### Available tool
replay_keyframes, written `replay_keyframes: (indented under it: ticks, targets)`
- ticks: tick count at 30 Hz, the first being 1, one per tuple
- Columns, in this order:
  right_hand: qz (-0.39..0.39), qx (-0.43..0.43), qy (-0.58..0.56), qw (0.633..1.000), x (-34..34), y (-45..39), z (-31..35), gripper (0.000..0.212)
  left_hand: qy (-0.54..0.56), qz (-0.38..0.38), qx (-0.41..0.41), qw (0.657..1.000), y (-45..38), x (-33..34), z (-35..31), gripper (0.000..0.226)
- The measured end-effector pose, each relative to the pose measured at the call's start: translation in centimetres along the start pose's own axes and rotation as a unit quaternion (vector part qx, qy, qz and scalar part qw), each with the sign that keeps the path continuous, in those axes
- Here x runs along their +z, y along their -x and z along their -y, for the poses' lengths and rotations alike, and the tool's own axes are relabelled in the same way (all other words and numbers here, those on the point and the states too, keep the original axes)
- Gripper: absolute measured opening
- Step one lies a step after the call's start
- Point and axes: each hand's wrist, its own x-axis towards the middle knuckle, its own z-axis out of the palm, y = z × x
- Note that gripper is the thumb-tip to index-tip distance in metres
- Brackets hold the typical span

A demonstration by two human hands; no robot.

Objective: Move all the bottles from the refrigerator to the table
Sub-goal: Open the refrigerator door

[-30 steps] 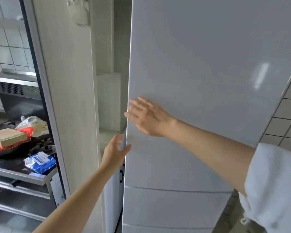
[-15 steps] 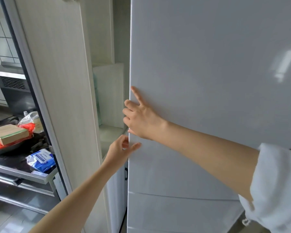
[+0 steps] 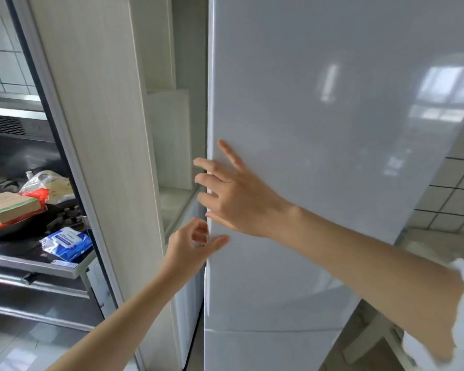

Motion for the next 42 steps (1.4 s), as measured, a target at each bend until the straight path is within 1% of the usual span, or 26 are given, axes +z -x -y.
replay_keyframes:
  ticks: [1,3,5,7,10,12,14,17,18,21,24,27,31,34,38,42]
  targets:
    - [-0.013,0.022,-0.017,1.000,-1.1,0.7,0.7,0.014,0.012,-0.006,-0.001,1.000,1.2,0.0,-0.6,0.033]
    - [-0.045,0.085,-0.055,0.994,-3.8,2.5,2.4,0.022,0.037,-0.005,0.001,0.999,3.8,0.0,-1.6,0.032]
    - [-0.070,0.155,-0.101,0.980,-6.4,4.3,3.8,0.027,0.040,0.007,0.013,0.999,6.0,0.2,-2.4,0.036]
    - [-0.073,0.227,-0.147,0.960,-9.2,6.2,5.3,0.031,0.054,0.023,0.025,0.998,8.3,0.6,-3.2,0.040]
    - [-0.074,0.341,-0.210,0.913,-12.9,9.1,7.1,0.039,0.083,0.044,0.061,0.994,11.5,1.2,-4.2,0.039]
    - [-0.080,0.393,-0.231,0.887,-14.7,10.7,7.9,0.047,0.094,0.069,0.096,0.988,12.7,1.3,-4.9,0.040]
    - [-0.089,0.433,-0.256,0.860,-16.6,12.4,8.5,0.052,0.119,0.097,0.121,0.981,13.4,1.6,-5.6,0.054]
    - [-0.114,0.504,-0.306,0.800,-19.1,14.8,9.2,0.055,0.129,0.127,0.150,0.972,14.7,2.8,-7.2,0.073]
    - [-0.123,0.519,-0.314,0.785,-19.9,15.5,9.3,0.054,0.130,0.141,0.165,0.967,15.3,3.5,-7.8,0.077]
    - [-0.150,0.547,-0.332,0.754,-22.0,17.4,9.6,0.051,0.121,0.163,0.225,0.953,17.0,5.6,-9.8,0.086]
    - [-0.171,0.564,-0.349,0.729,-24.0,19.5,9.6,0.048,0.098,0.150,0.286,0.941,19.1,8.2,-11.5,0.087]
    - [-0.176,0.575,-0.353,0.717,-25.8,22.9,9.2,0.048,0.099,0.121,0.304,0.940,22.0,11.2,-13.7,0.084]
    - [-0.184,0.580,-0.369,0.702,-28.9,29.1,7.9,0.048,0.073,0.062,0.336,0.937,26.5,17.3,-17.3,0.081]
    - [-0.177,0.587,-0.387,0.689,-31.2,33.6,6.5,0.046,0.051,0.046,0.353,0.933,29.1,21.4,-19.7,0.079]
    - [-0.177,0.599,-0.385,0.679,-33.2,40.3,4.2,0.041,-0.010,0.052,0.397,0.917,30.8,26.9,-22.2,0.070]
    - [-0.159,0.624,-0.316,0.697,-33.7,46.7,1.3,0.033,-0.117,0.078,0.402,0.905,31.9,32.1,-24.8,0.070]
